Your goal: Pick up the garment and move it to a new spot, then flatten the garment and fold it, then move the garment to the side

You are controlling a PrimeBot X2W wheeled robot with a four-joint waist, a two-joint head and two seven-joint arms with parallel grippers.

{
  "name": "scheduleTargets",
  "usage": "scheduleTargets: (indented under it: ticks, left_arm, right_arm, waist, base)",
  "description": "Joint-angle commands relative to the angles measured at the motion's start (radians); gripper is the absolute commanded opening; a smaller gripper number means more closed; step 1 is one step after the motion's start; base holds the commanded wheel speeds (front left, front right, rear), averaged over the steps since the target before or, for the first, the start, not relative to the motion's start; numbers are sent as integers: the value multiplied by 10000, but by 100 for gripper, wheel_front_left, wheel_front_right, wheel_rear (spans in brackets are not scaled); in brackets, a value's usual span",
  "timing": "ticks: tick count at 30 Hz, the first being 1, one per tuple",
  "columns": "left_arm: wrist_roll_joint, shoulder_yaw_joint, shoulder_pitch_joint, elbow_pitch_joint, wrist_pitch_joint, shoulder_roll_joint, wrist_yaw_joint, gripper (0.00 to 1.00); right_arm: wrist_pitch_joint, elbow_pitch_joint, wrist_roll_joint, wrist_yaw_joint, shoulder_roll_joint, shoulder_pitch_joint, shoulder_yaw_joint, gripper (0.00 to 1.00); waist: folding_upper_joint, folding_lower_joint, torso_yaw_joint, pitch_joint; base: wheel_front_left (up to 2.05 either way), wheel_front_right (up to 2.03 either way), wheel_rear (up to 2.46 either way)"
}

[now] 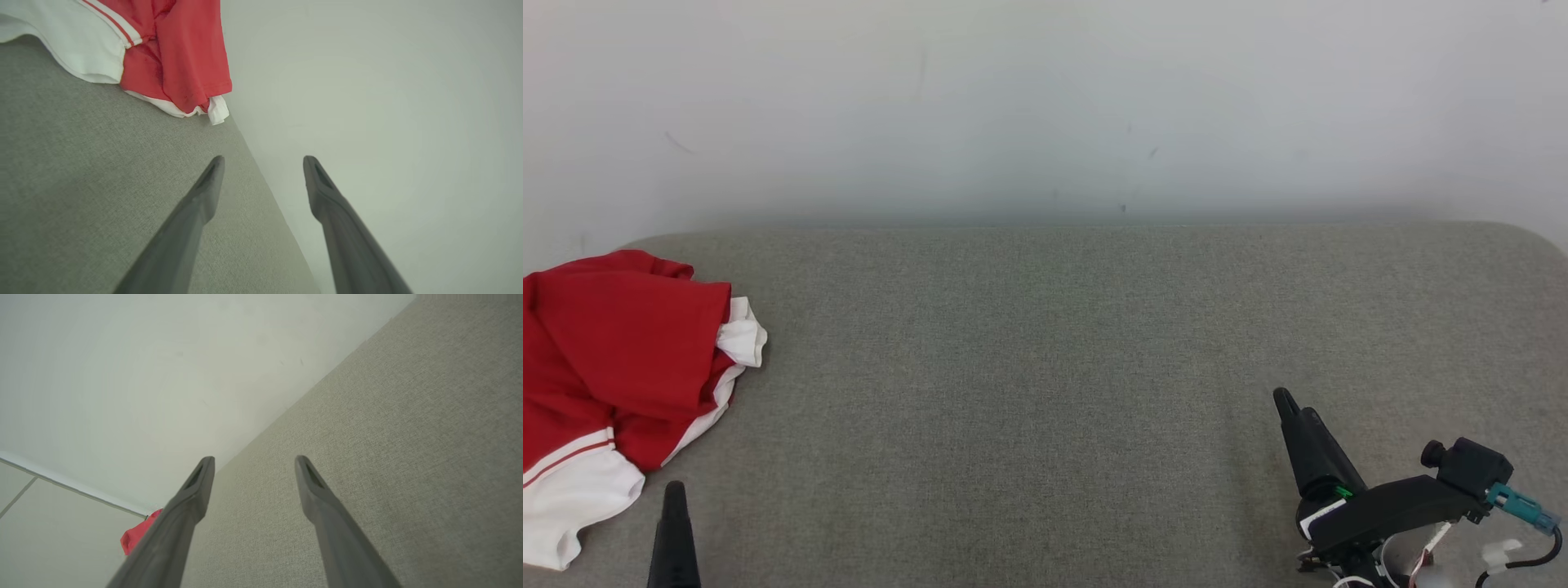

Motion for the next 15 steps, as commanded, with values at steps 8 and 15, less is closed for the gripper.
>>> scheduleTargets:
  ticks: [8, 15]
  left_arm:
    - [2107, -342, -376, 200, -290, 245, 332, 100]
    - [3411, -579, -543, 452, -426, 418, 656, 100]
  right_arm:
    - [-394, 222, -1695, 0, -55, -488, 164, 100]
    - [-541, 554, -3010, 0, -61, -700, 161, 100]
  waist:
    - [0, 0, -3, -20]
    - [0, 0, 6, -30]
  base:
    - [0, 0, 0]
    - [0, 0, 0]
